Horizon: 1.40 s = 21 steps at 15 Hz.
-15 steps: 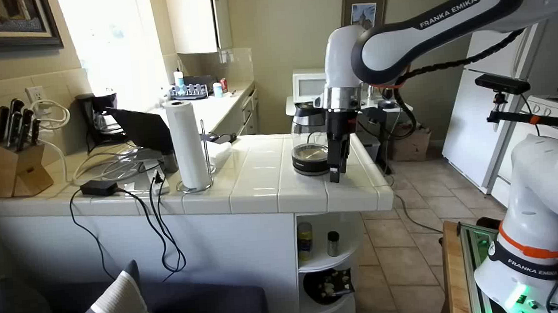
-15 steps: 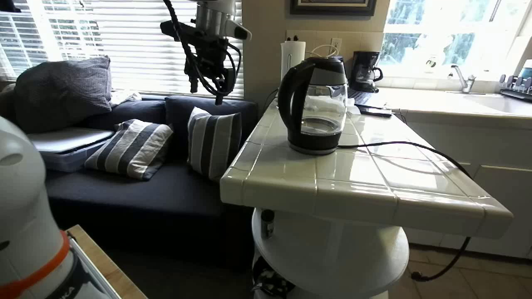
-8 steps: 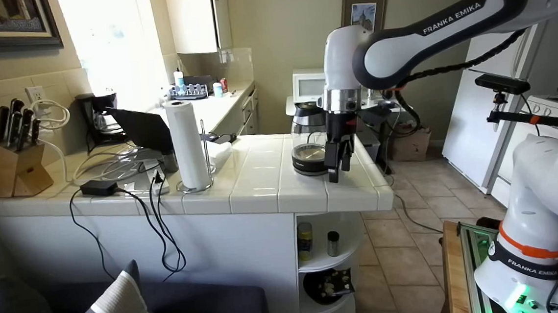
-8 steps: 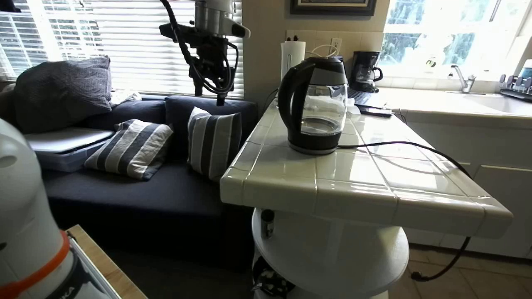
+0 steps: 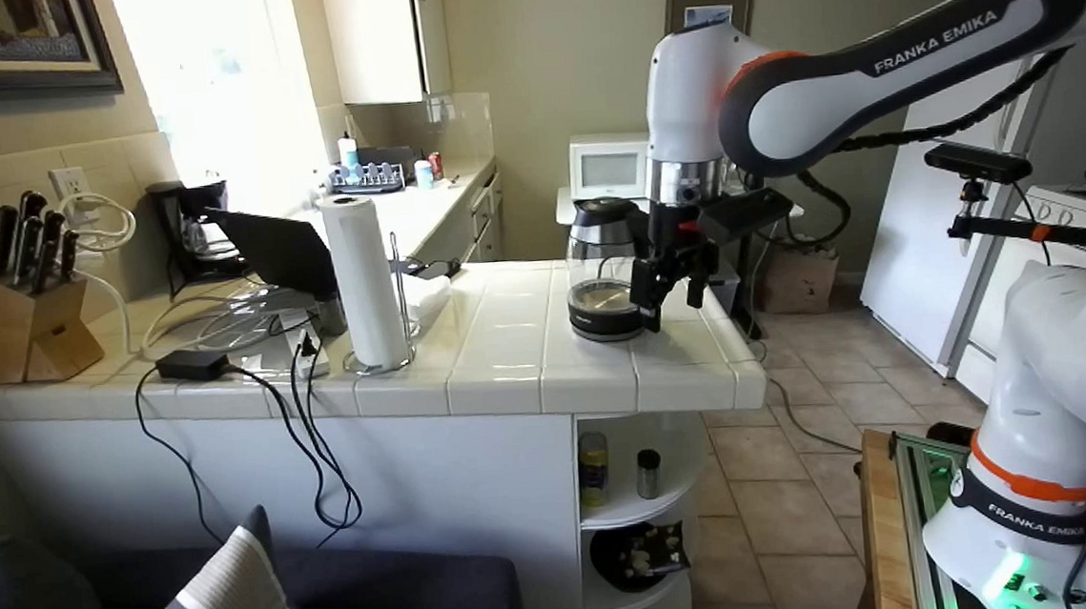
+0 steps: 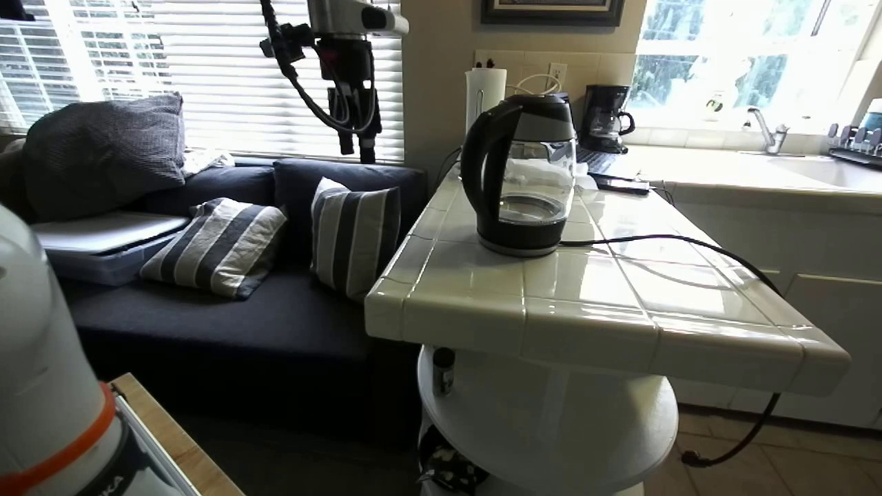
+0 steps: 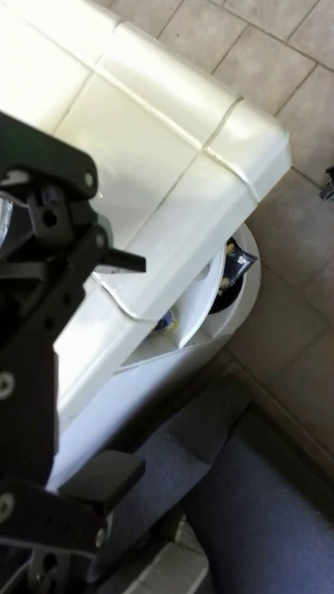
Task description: Press a button on the kettle.
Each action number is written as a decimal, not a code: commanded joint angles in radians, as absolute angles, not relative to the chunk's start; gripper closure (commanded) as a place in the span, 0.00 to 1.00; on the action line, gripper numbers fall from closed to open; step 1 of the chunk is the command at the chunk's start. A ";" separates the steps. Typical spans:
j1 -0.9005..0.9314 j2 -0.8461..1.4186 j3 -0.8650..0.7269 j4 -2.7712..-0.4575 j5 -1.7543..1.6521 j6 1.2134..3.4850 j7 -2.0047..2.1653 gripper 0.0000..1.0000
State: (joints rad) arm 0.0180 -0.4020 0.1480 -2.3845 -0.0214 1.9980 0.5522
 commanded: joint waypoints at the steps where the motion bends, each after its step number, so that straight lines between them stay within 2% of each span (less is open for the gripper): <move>1: -0.044 -0.508 0.180 -2.435 -0.101 1.990 0.707 0.32; 5: -0.100 -0.615 0.190 -2.469 -0.184 2.012 0.833 0.65; 9: -0.164 -0.701 0.215 -2.484 -0.283 2.000 0.959 0.94; 10: -0.180 -0.721 0.224 -2.490 -0.316 2.000 0.988 0.99; 16: -0.241 -0.793 0.228 -2.536 -0.532 2.056 1.076 1.00; 21: -0.239 -0.787 0.177 -2.575 -0.622 2.218 1.034 1.00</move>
